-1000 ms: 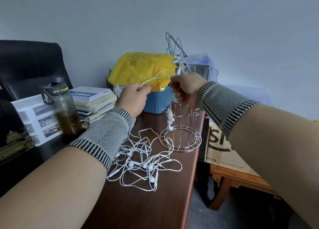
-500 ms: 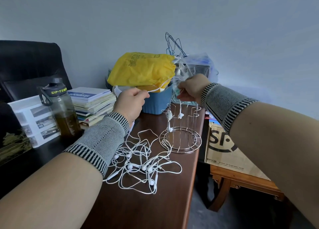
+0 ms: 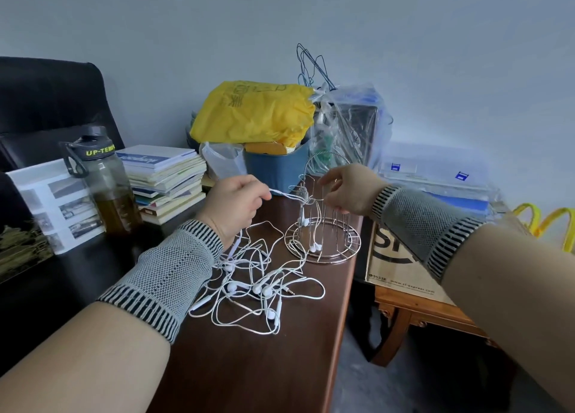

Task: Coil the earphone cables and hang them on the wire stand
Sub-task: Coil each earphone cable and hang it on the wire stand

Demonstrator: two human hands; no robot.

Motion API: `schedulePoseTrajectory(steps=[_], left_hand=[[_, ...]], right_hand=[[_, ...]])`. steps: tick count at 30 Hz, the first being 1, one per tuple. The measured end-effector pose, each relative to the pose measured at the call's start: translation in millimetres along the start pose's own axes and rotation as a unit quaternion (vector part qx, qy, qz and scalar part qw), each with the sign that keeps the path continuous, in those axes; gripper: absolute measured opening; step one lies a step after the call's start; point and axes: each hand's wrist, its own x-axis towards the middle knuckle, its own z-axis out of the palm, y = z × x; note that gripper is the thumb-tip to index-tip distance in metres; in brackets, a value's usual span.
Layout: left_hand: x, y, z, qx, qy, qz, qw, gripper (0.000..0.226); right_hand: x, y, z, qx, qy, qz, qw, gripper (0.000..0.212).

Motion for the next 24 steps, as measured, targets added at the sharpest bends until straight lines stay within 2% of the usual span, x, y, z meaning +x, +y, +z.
schedulePoseTrajectory(steps=[3,7,10,14,16,19,21,24], left_hand=[[-9.9,-13.8,4.6,0.021,-0.006,-0.018,1.000,0.024],[-22.3,-29.2,10.6,0.066,-0.023,-0.036,0.997,0.026],[-32.7,-39.0,16.6,0.176,-0.073,-0.015,0.982,0.024],[-44.1,-54.5,26.0,0.305,-0.122,0.026,0.944,0.019],[-49.4,-59.5,31.1,0.330,-0.129,0.042,0.934,0.019],[-56.9,-60.0,35.6,0.336,-0.145,0.052,0.929,0.019],[-61.6,-59.3,32.9,0.347,-0.148,0.056,0.924,0.019],[-67.8,-62.0,19.5,0.378,-0.144,0.061,0.912,0.022]], right_hand=[[-0.7,12.1,24.1,0.021,0.010,-0.001,1.000,0.035],[13.3,22.5,37.1,0.069,0.063,0.023,0.995,0.024],[19.3,29.9,37.9,0.107,0.067,0.049,0.991,0.023],[-2.1,33.0,39.9,0.106,0.138,-0.006,0.985,0.033],[-26.8,28.8,47.8,0.116,0.094,-0.042,0.988,0.031],[-59.3,24.6,69.7,0.051,-0.026,-0.086,0.995,0.026],[-70.7,29.8,77.1,0.003,-0.033,-0.104,0.994,0.020],[-79.6,39.6,77.6,-0.010,-0.014,-0.082,0.996,0.016]])
